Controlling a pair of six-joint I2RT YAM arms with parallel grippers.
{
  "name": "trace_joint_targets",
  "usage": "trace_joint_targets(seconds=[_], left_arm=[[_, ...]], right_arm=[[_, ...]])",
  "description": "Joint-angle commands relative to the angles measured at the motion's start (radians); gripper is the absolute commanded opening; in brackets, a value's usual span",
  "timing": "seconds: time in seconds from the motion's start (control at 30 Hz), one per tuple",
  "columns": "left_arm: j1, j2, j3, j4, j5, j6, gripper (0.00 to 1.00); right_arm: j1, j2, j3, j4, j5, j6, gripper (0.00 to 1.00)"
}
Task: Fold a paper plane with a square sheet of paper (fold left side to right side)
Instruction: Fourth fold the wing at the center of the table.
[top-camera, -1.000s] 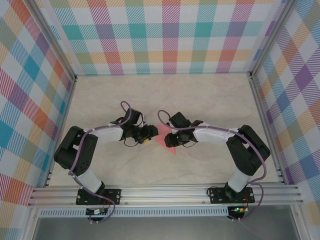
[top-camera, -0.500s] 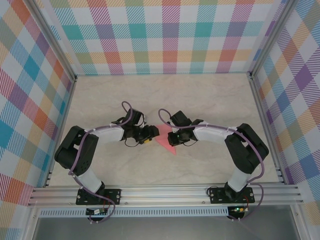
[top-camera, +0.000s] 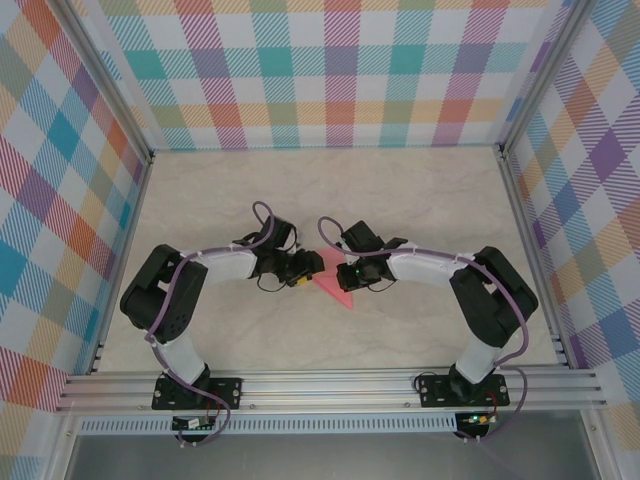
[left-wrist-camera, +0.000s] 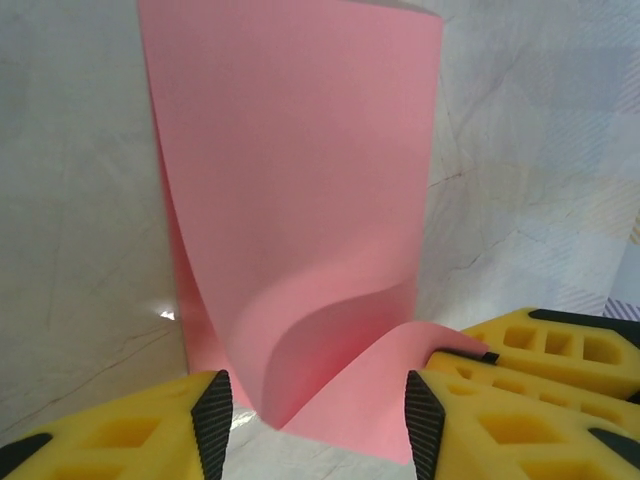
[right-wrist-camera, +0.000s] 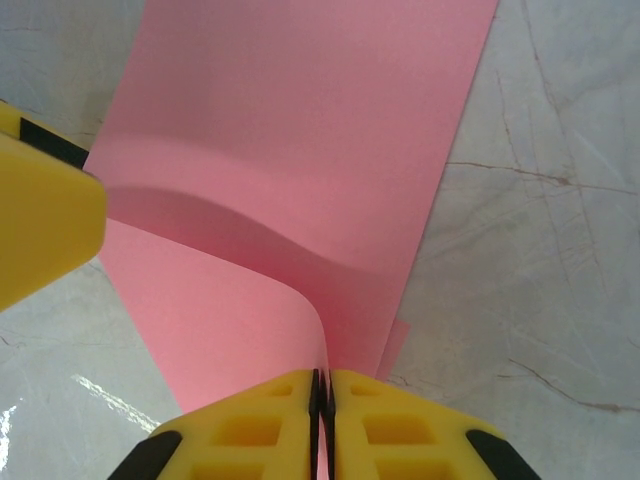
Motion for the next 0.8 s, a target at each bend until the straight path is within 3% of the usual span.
trace_joint_targets(seconds=[0.0,0.17,0.33,0.43,0.57,0.77], left_arm=[[-0.018,0.017,0.035,0.028,0.007,-0.018,0.47],[-0.029,0.027,0.056,0.039,0.01,-0.03,0.41],[-0.034,0.022,0.062,0.031,0.007,-0.029,0.41],[-0.035,0.015,0.066,0.028,0.005,-0.031,0.41],[-0.036,0.009,0.072,0.023,0.0,-0.032,0.41],[-0.038,0.006,0.076,0.018,-0.004,-0.039,0.42]], right_arm=[[-0.006,-0.019,-0.009,-0.011,0.007,0.001,0.13],[-0.008,-0.044,-0.009,-0.031,0.042,-0.002,0.21],[-0.007,-0.18,-0.055,-0.054,0.148,-0.002,0.53],[-0.003,-0.285,-0.094,-0.076,0.2,-0.003,0.68],[0.062,-0.381,-0.144,-0.067,0.215,0.001,0.72],[0.261,-0.348,-0.162,0.005,0.321,0.014,0.64]])
